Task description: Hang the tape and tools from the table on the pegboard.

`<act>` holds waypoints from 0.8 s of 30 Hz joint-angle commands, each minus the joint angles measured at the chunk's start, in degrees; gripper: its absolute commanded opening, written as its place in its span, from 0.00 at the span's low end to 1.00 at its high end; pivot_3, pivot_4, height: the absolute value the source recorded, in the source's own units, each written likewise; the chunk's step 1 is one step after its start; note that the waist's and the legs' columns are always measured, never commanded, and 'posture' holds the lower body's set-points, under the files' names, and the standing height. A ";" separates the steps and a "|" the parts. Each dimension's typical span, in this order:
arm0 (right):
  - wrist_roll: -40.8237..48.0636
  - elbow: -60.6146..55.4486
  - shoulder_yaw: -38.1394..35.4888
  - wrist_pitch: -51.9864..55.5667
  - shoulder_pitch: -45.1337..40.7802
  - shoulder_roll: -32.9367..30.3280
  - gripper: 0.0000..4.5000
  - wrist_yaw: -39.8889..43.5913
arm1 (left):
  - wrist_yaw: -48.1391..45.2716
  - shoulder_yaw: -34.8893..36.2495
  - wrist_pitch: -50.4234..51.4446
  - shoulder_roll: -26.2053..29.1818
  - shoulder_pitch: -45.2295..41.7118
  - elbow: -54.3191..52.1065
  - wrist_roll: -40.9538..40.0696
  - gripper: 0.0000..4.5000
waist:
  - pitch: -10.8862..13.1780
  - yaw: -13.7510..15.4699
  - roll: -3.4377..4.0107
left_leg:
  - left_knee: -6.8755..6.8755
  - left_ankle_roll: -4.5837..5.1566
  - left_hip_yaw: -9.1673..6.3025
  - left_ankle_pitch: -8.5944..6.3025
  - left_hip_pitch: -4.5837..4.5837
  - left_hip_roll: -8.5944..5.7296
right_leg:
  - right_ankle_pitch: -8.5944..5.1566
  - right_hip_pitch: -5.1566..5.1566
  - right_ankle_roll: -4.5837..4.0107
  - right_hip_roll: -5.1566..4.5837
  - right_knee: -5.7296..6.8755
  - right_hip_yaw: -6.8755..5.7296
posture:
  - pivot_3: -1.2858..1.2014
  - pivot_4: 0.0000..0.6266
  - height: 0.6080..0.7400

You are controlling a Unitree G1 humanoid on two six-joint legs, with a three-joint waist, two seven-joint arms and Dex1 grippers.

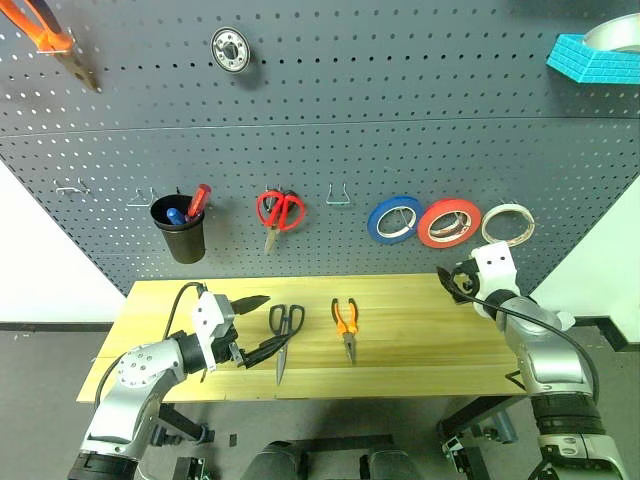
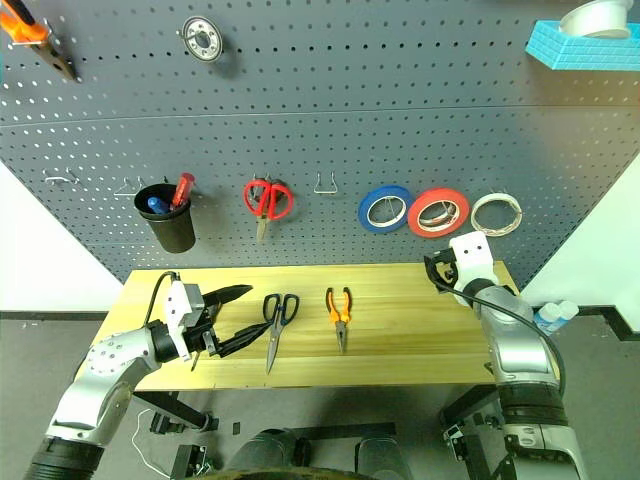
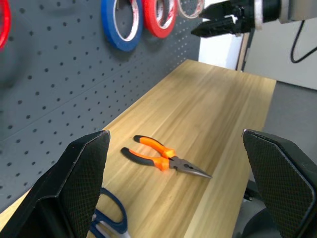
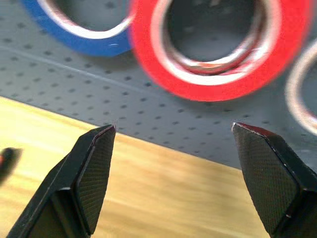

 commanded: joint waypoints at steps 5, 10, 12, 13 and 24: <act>1.40 -6.77 2.32 3.58 0.32 1.44 0.87 2.02 | 1.56 2.03 -0.44 0.25 1.61 -3.42 -0.85 1.00 | 0.02 0.14 -0.01 | -0.02 0.01 -0.01 -0.01 -0.01 0.00 | 0.00 0.00 0.00 -0.01 -0.04 0.00 | 0.53 0.05 0.82; 1.30 -8.85 4.96 5.52 0.58 3.30 0.87 2.18 | 2.77 2.39 -0.79 0.01 3.09 -4.03 -0.69 1.00 | 0.14 0.20 -0.02 | -0.04 0.01 -0.02 -0.01 -0.01 0.00 | -0.01 0.00 -0.01 -0.02 -0.05 0.00 | 0.53 0.07 0.82; 1.35 -9.19 5.57 6.19 0.47 4.05 0.87 2.15 | 3.33 2.48 -0.99 -0.14 3.78 -4.30 -0.58 1.00 | 0.19 0.25 0.00 | -0.06 0.01 -0.02 -0.02 -0.03 0.00 | -0.01 -0.01 -0.01 -0.02 -0.08 0.00 | 0.53 0.08 0.82; 1.35 -9.09 5.97 6.50 0.29 4.40 0.87 2.14 | 3.58 2.56 -1.05 -0.18 4.30 -4.63 -0.60 1.00 | 0.20 0.30 -0.01 | -0.06 0.02 -0.02 -0.02 -0.04 0.00 | -0.01 -0.01 -0.01 -0.02 -0.10 0.00 | 0.53 0.08 0.82; 0.54 -7.41 10.62 8.70 -1.99 7.97 0.87 2.02 | 7.34 3.39 -0.39 -0.49 8.99 -8.71 -0.76 1.00 | 1.60 1.59 -0.12 | -0.13 0.04 -0.04 -0.05 -0.11 0.01 | -0.03 -0.05 -0.04 -0.03 -0.22 -0.01 | 0.54 0.14 0.82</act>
